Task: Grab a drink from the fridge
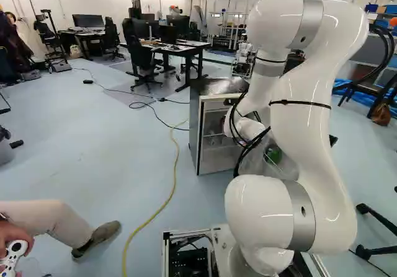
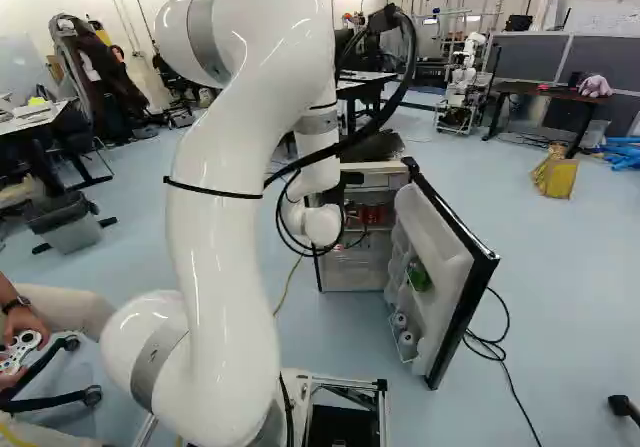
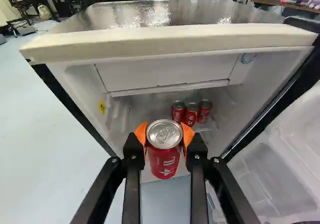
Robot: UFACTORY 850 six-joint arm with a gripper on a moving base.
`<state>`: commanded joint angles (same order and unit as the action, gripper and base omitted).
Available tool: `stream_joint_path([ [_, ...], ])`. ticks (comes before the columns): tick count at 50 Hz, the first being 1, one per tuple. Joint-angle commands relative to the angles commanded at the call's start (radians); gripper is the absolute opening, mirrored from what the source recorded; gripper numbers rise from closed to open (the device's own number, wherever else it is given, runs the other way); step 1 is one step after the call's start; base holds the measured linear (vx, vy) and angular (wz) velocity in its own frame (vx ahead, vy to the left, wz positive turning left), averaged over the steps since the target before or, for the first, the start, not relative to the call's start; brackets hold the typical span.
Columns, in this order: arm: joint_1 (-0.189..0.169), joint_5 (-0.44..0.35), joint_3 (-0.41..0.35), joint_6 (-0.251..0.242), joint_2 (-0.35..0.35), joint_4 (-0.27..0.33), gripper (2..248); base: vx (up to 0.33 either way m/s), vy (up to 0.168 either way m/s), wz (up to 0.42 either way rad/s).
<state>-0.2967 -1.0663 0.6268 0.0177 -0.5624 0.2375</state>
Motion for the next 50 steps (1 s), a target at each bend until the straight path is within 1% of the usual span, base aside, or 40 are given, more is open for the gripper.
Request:
stream_joint_path([
  [22,-0.007,0.0,-0.064,0.0,0.096,0.0,93,0.0,0.0,0.0],
  [50,-0.007,0.001,-0.093,0.0,0.185,0.0,93,0.0,0.0,0.0],
])
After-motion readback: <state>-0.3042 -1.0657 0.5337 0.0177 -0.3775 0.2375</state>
